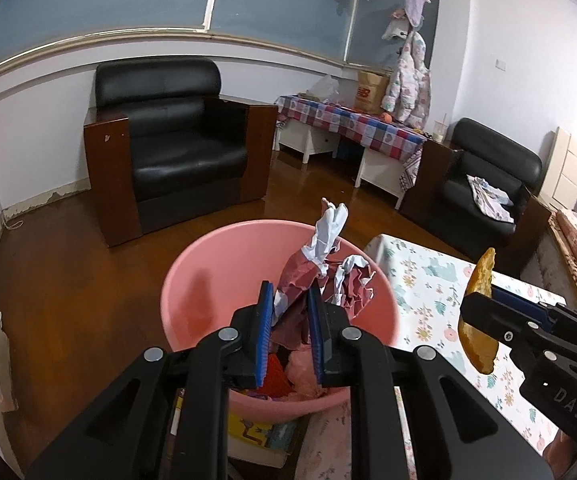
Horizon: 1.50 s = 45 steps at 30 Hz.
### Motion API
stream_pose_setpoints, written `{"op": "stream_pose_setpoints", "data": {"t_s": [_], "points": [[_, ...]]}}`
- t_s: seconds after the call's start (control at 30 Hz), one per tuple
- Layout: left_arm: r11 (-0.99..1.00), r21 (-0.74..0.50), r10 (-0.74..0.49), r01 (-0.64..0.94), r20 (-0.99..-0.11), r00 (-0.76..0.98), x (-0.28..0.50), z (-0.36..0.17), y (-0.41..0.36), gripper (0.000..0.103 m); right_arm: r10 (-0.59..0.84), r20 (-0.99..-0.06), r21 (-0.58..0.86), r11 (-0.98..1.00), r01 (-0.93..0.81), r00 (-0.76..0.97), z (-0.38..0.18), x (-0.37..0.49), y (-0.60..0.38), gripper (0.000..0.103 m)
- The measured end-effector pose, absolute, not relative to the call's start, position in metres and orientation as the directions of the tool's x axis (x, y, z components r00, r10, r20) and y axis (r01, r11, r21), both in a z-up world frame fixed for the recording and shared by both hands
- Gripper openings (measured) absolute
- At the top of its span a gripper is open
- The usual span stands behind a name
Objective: Collect trash
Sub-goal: 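Hold both items over the pink bucket and open both grippers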
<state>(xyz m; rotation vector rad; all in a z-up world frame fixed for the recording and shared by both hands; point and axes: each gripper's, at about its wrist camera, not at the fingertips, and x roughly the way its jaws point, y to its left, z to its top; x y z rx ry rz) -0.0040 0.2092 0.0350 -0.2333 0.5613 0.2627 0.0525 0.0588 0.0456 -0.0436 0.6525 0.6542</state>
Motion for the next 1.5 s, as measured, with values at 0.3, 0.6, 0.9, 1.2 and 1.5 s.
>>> {"op": "stream_pose_setpoints", "data": {"t_s": [0.3,0.6,0.9,1.2,1.5], "points": [[0.925,-0.172,0.196,-0.34,-0.549,0.812,-0.001,0.032,0.238,0.017,0.583,-0.567,0.171,0.774,-0.609,0.582,0.042,0.071,0.09,0.021],[0.916,-0.179,0.199,-0.359,-0.575,0.793,0.009,0.02,0.255,0.017,0.589,-0.587,0.185,0.766,-0.616,0.556,0.022,0.094,0.11,0.022],[0.914,-0.165,0.203,-0.371,-0.604,0.77,0.024,0.009,0.259,0.017,0.592,-0.61,0.206,0.76,-0.617,0.526,0.002,0.113,0.123,0.022],[0.904,-0.15,0.221,-0.399,-0.636,0.739,0.034,-0.001,0.264,0.024,0.592,-0.621,0.21,0.758,-0.618,0.514,-0.008,0.129,0.134,0.022],[0.899,-0.155,0.222,-0.409,-0.645,0.731,0.04,-0.005,0.269,0.033,0.592,-0.63,0.213,0.755,-0.621,0.503,-0.016,0.138,0.138,0.022]]}}
